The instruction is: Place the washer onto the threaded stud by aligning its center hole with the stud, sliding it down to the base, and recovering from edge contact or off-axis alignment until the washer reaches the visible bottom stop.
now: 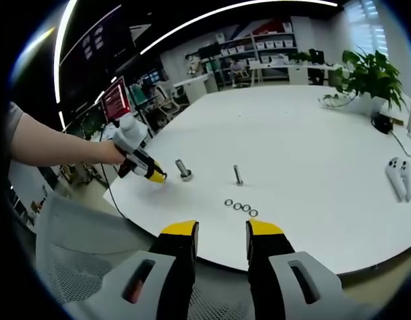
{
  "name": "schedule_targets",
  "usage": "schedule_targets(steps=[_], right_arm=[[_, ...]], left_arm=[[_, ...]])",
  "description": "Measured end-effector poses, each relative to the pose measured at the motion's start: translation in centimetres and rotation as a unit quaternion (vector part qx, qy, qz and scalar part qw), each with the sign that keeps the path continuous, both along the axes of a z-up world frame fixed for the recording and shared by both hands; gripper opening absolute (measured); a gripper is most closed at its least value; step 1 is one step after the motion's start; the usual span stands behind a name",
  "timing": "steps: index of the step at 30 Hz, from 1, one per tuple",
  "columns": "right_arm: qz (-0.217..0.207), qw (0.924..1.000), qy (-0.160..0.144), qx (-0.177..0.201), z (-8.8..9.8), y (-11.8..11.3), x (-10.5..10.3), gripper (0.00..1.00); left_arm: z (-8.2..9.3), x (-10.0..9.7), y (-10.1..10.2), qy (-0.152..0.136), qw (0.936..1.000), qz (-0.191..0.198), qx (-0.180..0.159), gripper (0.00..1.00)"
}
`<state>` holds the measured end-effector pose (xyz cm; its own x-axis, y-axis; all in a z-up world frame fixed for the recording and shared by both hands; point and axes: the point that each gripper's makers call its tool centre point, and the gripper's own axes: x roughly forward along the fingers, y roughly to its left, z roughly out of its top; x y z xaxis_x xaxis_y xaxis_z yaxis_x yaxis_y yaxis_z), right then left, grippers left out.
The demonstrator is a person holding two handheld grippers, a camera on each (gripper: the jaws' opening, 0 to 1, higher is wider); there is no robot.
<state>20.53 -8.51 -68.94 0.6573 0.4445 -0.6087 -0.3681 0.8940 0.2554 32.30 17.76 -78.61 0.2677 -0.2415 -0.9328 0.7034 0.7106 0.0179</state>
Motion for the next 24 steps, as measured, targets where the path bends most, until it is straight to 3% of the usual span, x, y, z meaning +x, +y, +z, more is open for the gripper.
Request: schedule_targets(steps=[6,11,24], right_arm=[[0.001,1.0000,0.002,0.000,0.0,0.0,-0.1,0.31],[0.001,1.0000,0.000,0.001,0.0,0.0,-0.1,0.31],[0.001,1.0000,0.000,0.002,0.0,0.0,-0.1,0.31]], left_arm=[[2.4,1.3,-1.6,-0.023,0.9995,-0.010,-0.019,0.18],[3.4,2.0,-3.2,-0.036,0.9985,-0.033,-0.023,0.18],[2.8,3.1,-4.9,-0.030,0.9964,-0.079,0.006,0.18]])
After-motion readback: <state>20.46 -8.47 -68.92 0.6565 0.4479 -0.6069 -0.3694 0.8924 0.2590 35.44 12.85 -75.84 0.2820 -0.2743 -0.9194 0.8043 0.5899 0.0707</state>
